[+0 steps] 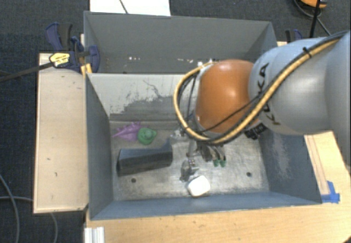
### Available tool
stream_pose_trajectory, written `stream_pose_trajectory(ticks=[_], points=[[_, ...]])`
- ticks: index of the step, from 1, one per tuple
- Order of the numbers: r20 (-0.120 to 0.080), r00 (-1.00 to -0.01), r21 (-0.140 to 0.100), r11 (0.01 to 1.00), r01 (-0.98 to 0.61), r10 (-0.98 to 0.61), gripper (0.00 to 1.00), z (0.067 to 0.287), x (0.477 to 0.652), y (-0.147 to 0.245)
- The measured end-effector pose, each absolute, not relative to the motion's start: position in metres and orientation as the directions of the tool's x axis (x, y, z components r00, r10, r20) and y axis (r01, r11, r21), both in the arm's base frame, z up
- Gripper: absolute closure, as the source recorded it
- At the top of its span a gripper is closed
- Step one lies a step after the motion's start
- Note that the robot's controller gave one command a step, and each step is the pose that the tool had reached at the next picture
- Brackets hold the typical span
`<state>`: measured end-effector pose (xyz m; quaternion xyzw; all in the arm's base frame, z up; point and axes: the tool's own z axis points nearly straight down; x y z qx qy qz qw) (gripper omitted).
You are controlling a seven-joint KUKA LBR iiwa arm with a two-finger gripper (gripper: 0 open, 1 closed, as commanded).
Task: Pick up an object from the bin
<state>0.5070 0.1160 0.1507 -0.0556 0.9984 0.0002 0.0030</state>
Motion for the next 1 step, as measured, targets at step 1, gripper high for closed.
stream_pose_trajectory(ticks=[1], points=[[-0.003,-0.973,0.000,0.973,-0.231,-0.231,0.00,0.1357,0.4947,0.1859]])
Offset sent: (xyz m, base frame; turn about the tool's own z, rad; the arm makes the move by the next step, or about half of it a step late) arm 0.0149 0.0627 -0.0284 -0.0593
